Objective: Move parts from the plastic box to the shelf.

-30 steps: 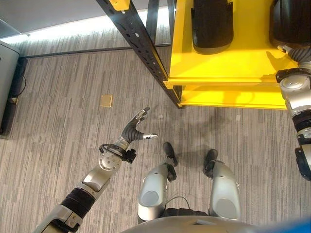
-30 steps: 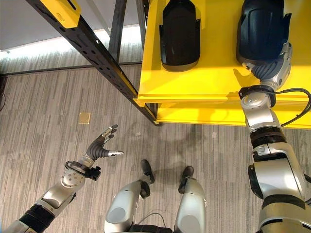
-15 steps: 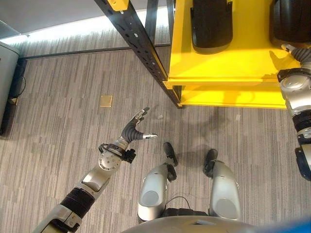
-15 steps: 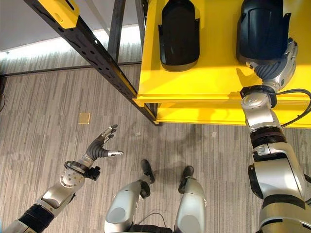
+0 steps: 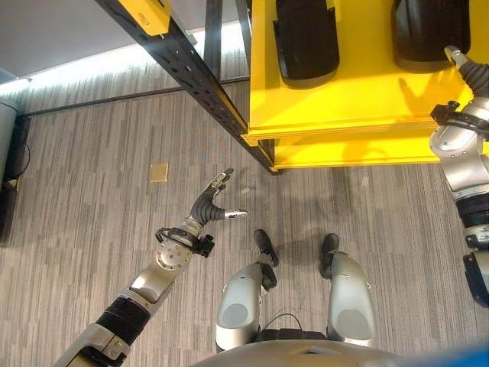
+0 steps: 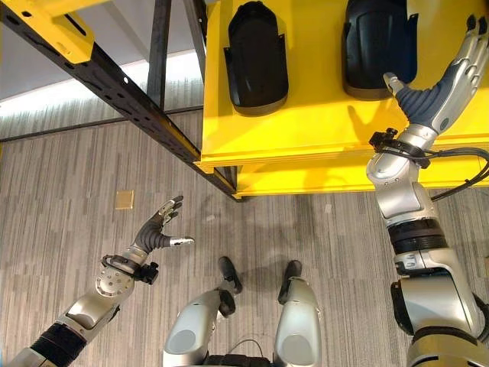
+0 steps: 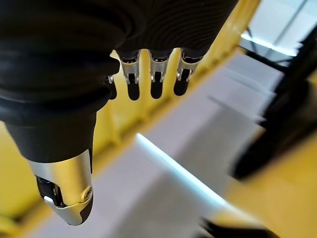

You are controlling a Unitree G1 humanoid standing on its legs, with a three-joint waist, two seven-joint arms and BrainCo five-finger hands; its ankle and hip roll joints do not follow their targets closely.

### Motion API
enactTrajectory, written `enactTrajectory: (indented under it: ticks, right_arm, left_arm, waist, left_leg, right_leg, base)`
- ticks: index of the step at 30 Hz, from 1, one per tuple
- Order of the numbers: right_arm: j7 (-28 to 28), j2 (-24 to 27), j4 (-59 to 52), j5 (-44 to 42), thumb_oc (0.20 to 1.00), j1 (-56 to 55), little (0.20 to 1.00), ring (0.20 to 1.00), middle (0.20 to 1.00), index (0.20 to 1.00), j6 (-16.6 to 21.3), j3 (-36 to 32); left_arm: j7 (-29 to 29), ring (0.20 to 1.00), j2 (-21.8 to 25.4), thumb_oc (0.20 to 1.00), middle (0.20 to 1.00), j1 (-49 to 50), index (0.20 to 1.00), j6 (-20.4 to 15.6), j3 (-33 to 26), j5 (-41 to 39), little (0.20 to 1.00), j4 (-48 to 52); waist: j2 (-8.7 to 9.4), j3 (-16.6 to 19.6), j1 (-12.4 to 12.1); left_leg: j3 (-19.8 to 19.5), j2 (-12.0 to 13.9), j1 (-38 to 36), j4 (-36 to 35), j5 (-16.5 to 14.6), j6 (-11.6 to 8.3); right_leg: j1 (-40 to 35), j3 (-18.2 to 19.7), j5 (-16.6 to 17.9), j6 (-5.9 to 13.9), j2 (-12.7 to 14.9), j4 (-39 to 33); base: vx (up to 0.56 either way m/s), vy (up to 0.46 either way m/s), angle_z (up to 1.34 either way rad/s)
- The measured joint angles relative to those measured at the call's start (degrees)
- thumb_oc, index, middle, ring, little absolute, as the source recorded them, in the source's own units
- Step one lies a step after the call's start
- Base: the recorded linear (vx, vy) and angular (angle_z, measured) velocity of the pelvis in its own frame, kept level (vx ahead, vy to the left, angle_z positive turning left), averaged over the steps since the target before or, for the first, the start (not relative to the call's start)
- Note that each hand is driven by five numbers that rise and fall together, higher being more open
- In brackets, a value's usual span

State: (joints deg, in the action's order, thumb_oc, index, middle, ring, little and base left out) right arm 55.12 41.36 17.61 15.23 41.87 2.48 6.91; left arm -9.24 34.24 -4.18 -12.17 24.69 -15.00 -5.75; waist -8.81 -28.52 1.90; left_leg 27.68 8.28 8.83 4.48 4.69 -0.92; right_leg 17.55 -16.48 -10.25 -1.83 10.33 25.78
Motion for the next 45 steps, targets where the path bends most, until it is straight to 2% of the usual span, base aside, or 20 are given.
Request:
enactTrajectory:
  ticks: [4,8,10,12,13,15,16,17,22,24,27,30,37,40,45]
  right_arm:
    - [-0.2,-1.0,-4.8,1.8,1.000,-2.5,1.000,1.000,1.000,1.000,1.8,0.0]
    - [-6.0,-5.7,-10.3,-1.6,1.000,-12.8,1.000,1.000,1.000,1.000,5.1,0.5]
    - [-13.2,-9.4,-13.5,-8.8,1.000,-23.2,1.000,1.000,1.000,1.000,8.3,0.2]
    - [-17.7,-11.1,-16.8,-12.8,1.000,-30.7,1.000,1.000,1.000,1.000,10.1,0.8]
    - [-25.2,-11.6,-17.3,-19.9,1.000,-37.4,1.000,1.000,1.000,1.000,11.1,3.8]
    - [-33.7,-12.0,-17.8,-25.6,1.000,-41.3,1.000,1.000,1.000,1.000,11.3,3.1]
    - [-36.1,-11.8,-17.8,-26.6,1.000,-42.4,1.000,1.000,1.000,1.000,11.3,3.2]
    - [-41.5,-11.5,-18.1,-30.2,1.000,-44.2,1.000,1.000,1.000,1.000,11.3,3.2]
    - [-51.2,-11.6,-17.7,-38.3,1.000,-49.3,1.000,1.000,1.000,1.000,10.7,3.2]
    - [-55.0,-11.5,-17.7,-43.1,1.000,-52.5,1.000,1.000,1.000,1.000,9.3,4.1]
    - [-59.3,-11.7,-15.0,-46.6,1.000,-53.5,1.000,1.000,1.000,1.000,7.6,5.0]
    - [-62.1,-11.8,-14.3,-46.6,1.000,-53.2,1.000,1.000,1.000,1.000,7.2,6.5]
    - [-62.0,-12.7,-14.1,-46.6,1.000,-50.2,1.000,1.000,1.000,1.000,6.9,7.9]
    - [-62.0,-16.3,-10.3,-48.1,1.000,-48.3,1.000,1.000,1.000,1.000,7.0,7.8]
    - [-62.5,-17.6,-8.8,-50.2,1.000,-49.4,1.000,1.000,1.000,1.000,7.0,7.8]
  left_arm:
    - [-0.9,1.000,-0.1,1.000,1.000,0.6,1.000,-0.7,-0.1,-0.1,1.000,0.0]
    - [-1.1,1.000,-3.1,1.000,1.000,3.4,1.000,-0.6,-2.1,-2.0,1.000,0.0]
    - [-0.2,1.000,-7.1,1.000,1.000,5.8,1.000,-0.7,-4.4,-4.9,1.000,-0.3]
    - [0.4,1.000,-9.9,1.000,1.000,7.6,1.000,-0.7,-6.6,-6.7,1.000,-0.4]
    - [0.7,1.000,-10.4,1.000,1.000,10.1,1.000,-0.7,-7.9,-8.4,1.000,-0.6]
    - [2.8,1.000,-11.6,1.000,1.000,10.7,1.000,-0.8,-8.7,-11.8,1.000,-1.9]
    - [3.1,1.000,-11.7,1.000,1.000,10.7,1.000,-0.9,-8.8,-13.0,1.000,-2.2]
    - [4.7,1.000,-11.4,1.000,1.000,10.9,1.000,-0.9,-9.0,-14.8,1.000,-2.7]
    - [8.5,1.000,-11.9,1.000,1.000,13.9,1.000,-1.1,-8.9,-18.4,1.000,-2.5]
    - [9.4,1.000,-12.0,1.000,1.000,16.0,1.000,-1.1,-8.9,-20.5,1.000,-2.5]
    - [10.5,1.000,-11.9,1.000,1.000,17.7,1.000,-1.1,-9.0,-20.6,1.000,-2.3]
    - [11.0,1.000,-11.2,1.000,1.000,18.5,1.000,-1.1,-9.1,-21.9,1.000,-2.2]
    - [12.7,1.000,-10.9,1.000,1.000,18.6,1.000,0.6,-9.8,-22.2,1.000,-2.1]
    - [13.3,1.000,-10.9,1.000,1.000,18.2,1.000,1.9,-10.1,-22.6,1.000,-2.1]
    - [14.2,1.000,-11.0,1.000,1.000,18.7,1.000,3.1,-11.7,-22.7,1.000,-2.1]
  waist:
    - [0.07,0.1,0.5]
    - [1.16,0.7,0.8]
    - [2.40,2.0,1.6]
    - [3.40,2.6,1.6]
    - [5.60,5.0,2.5]
    - [6.76,6.9,3.6]
    - [7.28,8.0,3.6]
    - [8.23,10.1,3.8]
    - [8.85,15.4,3.6]
    - [8.96,17.2,3.7]
    - [9.04,18.1,3.5]
    - [9.25,19.3,3.3]
    - [9.73,21.2,2.9]
    - [9.83,21.5,2.3]
    - [9.80,21.5,2.0]
  left_leg:
    - [0.1,0.1,-0.2,0.0,0.0,-0.01]
    - [0.2,0.2,-1.8,-0.8,0.0,-0.05]
    - [0.7,0.2,-2.9,-1.6,0.0,-0.08]
    - [1.0,0.2,-4.2,-2.3,-0.1,-0.08]
    - [1.7,0.2,-4.5,-2.4,-0.5,-0.15]
    - [1.5,0.2,-4.9,-2.6,-0.6,-0.20]
    - [1.6,0.3,-5.0,-2.6,-0.7,-0.25]
    - [1.7,0.4,-5.6,-2.9,-0.9,-0.32]
    - [1.6,0.3,-7.1,-4.2,-1.2,-0.47]
    - [1.6,0.0,-8.1,-4.7,-1.3,-0.45]
    - [1.7,-0.3,-9.7,-6.1,-1.3,-0.45]
    - [1.7,-0.7,-10.9,-7.2,-1.6,-0.39]
    - [1.2,-2.0,-13.1,-9.1,-1.5,-0.23]
    - [1.2,-2.3,-14.0,-9.7,-1.6,-0.29]
    - [1.1,-2.3,-14.1,-9.7,-1.7,-0.30]
  right_leg:
    - [-0.1,0.1,0.1,-0.08,-0.2,-0.1]
    - [-1.8,0.1,0.2,-0.06,-0.6,-1.1]
    - [-2.9,0.2,0.4,0.18,-0.7,-2.2]
    - [-4.2,0.2,0.5,0.29,-1.0,-3.1]
    - [-4.4,0.4,0.5,0.58,-1.3,-3.8]
    - [-5.4,0.4,0.8,0.96,-1.4,-5.1]
    - [-5.6,0.4,0.9,1.04,-1.6,-5.5]
    - [-6.6,0.5,1.2,1.17,-1.9,-6.6]
    - [-8.9,0.1,1.8,2.12,-2.3,-9.2]
    - [-10.4,0.0,2.3,2.35,-2.3,-10.7]
    - [-13.0,-0.2,3.6,3.27,-2.7,-14.0]
    - [-15.5,-0.7,5.2,4.05,-3.0,-17.5]
    - [-20.2,-1.7,8.5,4.83,-3.4,-24.4]
    - [-22.2,-1.8,9.5,5.17,-3.7,-27.0]
    - [-23.1,-2.0,10.0,5.19,-3.9,-28.4]
  base:
    - [0.00,0.040,-0.01]
    - [0.00,0.074,-0.03]
    - [-0.02,0.087,-0.03]
    - [-0.01,0.063,-0.12]
    - [0.00,0.072,-0.15]
    - [-0.01,0.064,-0.01]
    - [-0.01,0.051,-0.01]
    - [-0.01,0.041,-0.05]
    - [-0.02,0.041,0.01]
    - [-0.02,0.041,0.01]
    - [0.00,0.021,0.00]
    - [0.00,0.003,0.03]
    - [0.00,0.008,0.05]
    - [0.00,0.000,0.00]
    - [0.00,-0.006,0.00]
